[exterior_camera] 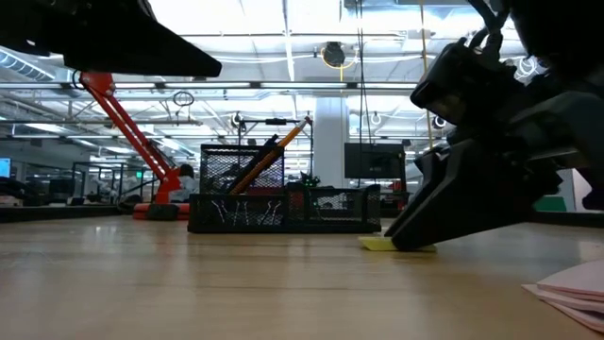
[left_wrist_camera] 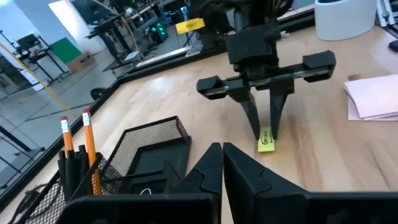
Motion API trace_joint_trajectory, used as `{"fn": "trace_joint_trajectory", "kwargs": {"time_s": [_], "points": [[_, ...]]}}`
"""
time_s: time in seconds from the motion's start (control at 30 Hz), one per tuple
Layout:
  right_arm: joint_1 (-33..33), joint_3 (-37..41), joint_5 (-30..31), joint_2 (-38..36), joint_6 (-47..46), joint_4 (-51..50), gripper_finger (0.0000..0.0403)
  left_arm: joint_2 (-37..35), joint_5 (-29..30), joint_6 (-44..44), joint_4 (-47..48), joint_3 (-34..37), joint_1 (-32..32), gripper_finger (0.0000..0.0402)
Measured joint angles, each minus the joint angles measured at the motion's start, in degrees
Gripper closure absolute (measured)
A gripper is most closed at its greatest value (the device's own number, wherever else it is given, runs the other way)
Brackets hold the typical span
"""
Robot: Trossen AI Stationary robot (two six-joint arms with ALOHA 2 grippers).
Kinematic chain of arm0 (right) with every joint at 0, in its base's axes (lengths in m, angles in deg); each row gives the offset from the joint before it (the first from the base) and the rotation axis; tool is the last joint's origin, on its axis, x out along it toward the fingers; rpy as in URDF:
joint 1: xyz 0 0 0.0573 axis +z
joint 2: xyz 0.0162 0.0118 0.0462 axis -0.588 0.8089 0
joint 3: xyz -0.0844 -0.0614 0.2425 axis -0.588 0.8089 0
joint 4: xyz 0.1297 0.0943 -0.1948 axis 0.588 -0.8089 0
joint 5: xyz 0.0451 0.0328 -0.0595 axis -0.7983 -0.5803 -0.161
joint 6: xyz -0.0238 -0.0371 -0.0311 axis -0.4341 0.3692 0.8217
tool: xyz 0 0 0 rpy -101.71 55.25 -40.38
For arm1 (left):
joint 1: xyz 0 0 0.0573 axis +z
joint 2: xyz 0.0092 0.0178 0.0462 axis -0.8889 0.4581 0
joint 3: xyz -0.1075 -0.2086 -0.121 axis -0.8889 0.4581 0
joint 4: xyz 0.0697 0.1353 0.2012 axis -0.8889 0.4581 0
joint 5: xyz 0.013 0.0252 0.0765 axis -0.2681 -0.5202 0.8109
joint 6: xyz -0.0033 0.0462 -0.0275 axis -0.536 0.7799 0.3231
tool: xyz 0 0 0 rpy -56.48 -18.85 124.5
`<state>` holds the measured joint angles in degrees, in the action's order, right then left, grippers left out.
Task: Pick and place office supplies into organizer
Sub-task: Put the green eraser into the desk organizer
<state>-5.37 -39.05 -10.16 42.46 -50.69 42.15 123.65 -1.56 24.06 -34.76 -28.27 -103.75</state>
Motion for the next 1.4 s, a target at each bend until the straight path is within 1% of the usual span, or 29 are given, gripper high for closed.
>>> {"fn": "trace_joint_trajectory", "kwargs": {"time_s": [0.07,0.13,0.27,0.4,0.53,0.63,0.8,0.9,1.03,1.17,1.3,1.4], "points": [[0.0,0.0,-0.3,0.0,1.2,0.6,0.0351,0.0,0.0,0.0,0.1,0.0,0.0,0.0390],[0.0,0.1,-0.4,0.0,2.7,2.1,0.0358,0.0,0.0,0.0,0.3,0.0,0.0,0.0396],[0.0,0.2,0.2,0.0,5.6,5.6,0.0347,0.0,0.0,0.0,1.3,0.0,0.0,0.0397],[-0.4,0.2,-0.4,-0.8,7.9,6.7,0.0333,0.0,0.0,-0.7,3.0,0.0,0.0,0.0380],[-1.1,0.3,-1.3,-2.6,8.9,6.6,0.0336,0.0,0.0,-1.7,3.5,0.0,0.0,0.0366],[-1.9,0.2,-3.3,-4.7,9.4,6.3,0.0342,0.0,0.0,-1.8,3.5,0.0,0.0,0.0361],[-3.1,0.2,-3.2,-8.7,12.0,5.0,0.0342,0.0,0.0,-1.8,3.5,0.0,0.0,0.0360],[-4.9,0.1,-3.0,-11.0,14.7,5.2,0.0343,0.0,0.0,-1.7,3.7,0.0,0.0,0.0360],[-7.8,-0.2,-2.9,-12.2,17.5,5.4,0.0342,0.0,0.0,-1.6,3.8,0.0,0.0,0.0360],[-10.4,-2.8,-5.9,-12.2,19.6,4.6,0.0341,0.0,0.1,-1.5,3.8,0.0,0.0,0.0360],[-12.8,-5.5,-6.2,-12.2,22.7,2.1,0.0340,0.0,0.2,-1.1,4.1,0.0,0.0,0.0360],[-14.7,-6.6,-9.5,-12.2,23.8,2.0,0.0340,0.0,0.7,-0.1,4.3,0.0,-0.4,0.0360]]}}
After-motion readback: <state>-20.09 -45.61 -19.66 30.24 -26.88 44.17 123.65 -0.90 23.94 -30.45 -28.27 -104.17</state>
